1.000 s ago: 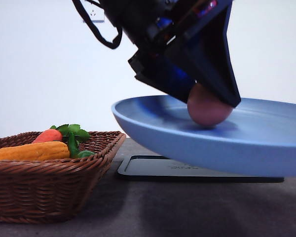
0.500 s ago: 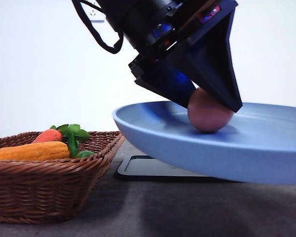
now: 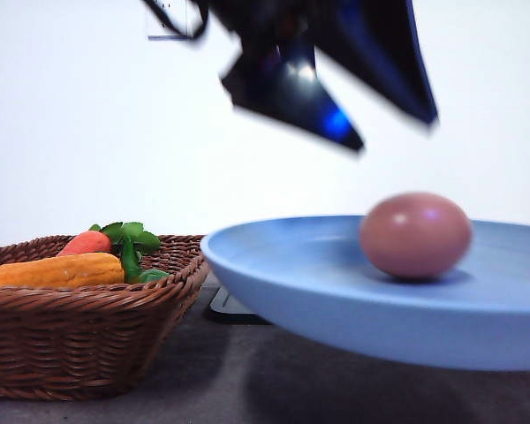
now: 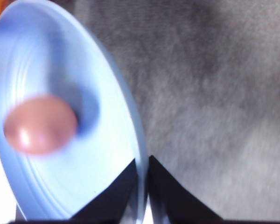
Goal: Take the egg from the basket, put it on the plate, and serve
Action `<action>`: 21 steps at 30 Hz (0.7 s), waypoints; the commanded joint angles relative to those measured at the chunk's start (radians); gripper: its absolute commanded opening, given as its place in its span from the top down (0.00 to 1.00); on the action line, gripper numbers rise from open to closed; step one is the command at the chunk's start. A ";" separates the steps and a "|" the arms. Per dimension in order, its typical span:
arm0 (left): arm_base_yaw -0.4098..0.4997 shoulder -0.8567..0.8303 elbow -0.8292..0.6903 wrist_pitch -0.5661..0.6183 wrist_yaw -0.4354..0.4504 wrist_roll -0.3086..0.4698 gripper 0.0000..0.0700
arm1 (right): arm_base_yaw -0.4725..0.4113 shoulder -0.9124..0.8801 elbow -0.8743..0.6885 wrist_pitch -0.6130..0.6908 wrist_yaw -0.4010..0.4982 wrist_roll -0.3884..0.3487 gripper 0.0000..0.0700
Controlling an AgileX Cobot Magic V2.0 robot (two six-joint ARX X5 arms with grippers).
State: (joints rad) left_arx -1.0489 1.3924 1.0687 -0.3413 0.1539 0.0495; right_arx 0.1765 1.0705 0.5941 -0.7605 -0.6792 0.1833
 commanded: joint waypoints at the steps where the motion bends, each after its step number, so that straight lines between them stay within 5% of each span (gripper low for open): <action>1: -0.011 -0.033 0.019 -0.007 -0.001 -0.013 0.42 | 0.001 0.045 0.010 0.036 -0.013 -0.011 1.00; 9: 0.001 -0.278 0.019 -0.152 -0.026 -0.015 0.42 | -0.065 0.254 0.087 0.127 -0.012 -0.021 1.00; 21: 0.002 -0.600 0.019 -0.337 -0.265 -0.016 0.42 | -0.135 0.587 0.402 0.217 -0.003 -0.006 1.00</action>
State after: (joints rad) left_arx -1.0382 0.7920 1.0687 -0.6799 -0.0992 0.0376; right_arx 0.0402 1.6235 0.9654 -0.5526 -0.6728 0.1691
